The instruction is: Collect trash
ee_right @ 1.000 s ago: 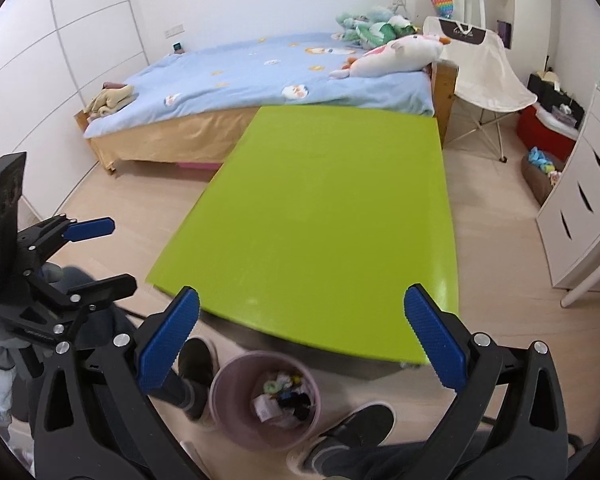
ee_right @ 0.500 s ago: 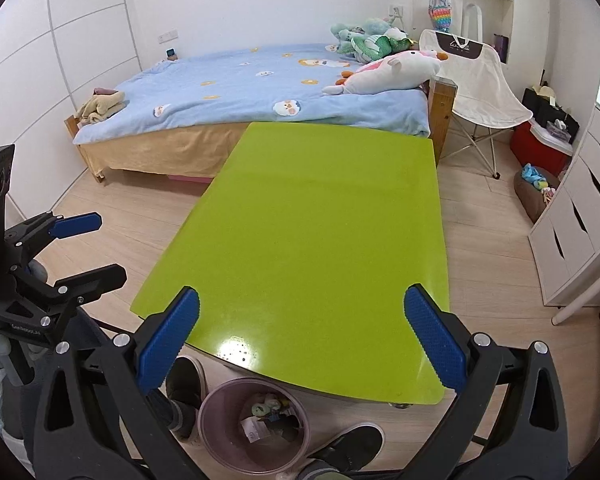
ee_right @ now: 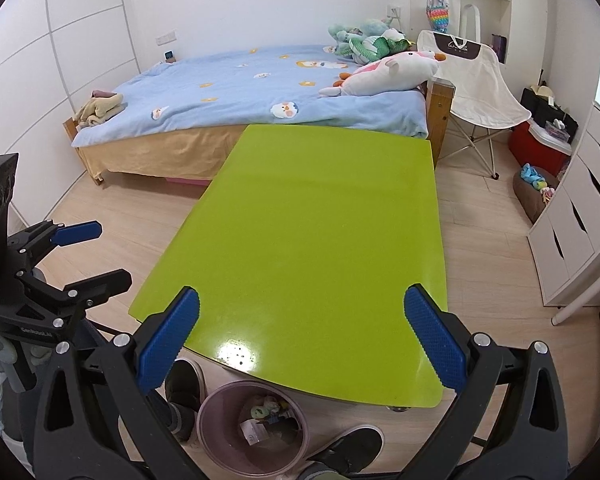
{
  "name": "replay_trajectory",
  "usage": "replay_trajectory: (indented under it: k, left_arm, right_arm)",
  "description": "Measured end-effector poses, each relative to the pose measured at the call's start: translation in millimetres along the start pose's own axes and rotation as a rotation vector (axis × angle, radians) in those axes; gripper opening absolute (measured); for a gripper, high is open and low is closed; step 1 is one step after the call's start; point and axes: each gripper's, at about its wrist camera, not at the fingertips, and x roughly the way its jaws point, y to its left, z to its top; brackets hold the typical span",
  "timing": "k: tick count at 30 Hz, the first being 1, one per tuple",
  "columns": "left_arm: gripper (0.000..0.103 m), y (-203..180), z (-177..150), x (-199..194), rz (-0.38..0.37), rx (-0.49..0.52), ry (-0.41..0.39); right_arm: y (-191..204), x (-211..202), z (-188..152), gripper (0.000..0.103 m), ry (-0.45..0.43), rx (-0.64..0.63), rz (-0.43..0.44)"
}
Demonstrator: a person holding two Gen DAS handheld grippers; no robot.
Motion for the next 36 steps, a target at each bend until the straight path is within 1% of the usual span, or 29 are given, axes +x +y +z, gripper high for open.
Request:
replay_trajectory:
  k: [8, 36]
  left_arm:
    - [0.097, -1.1, 1.1, -0.5, 0.015, 0.012, 0.001]
    - [0.097, -0.9, 1.2, 0.1, 0.017, 0.013, 0.001]
  right_arm:
    - [-0.7, 0.7, 1.3, 0.1, 0.002, 0.0, 0.0]
    - [0.7, 0.6, 1.4, 0.1, 0.004, 0.0, 0.001]
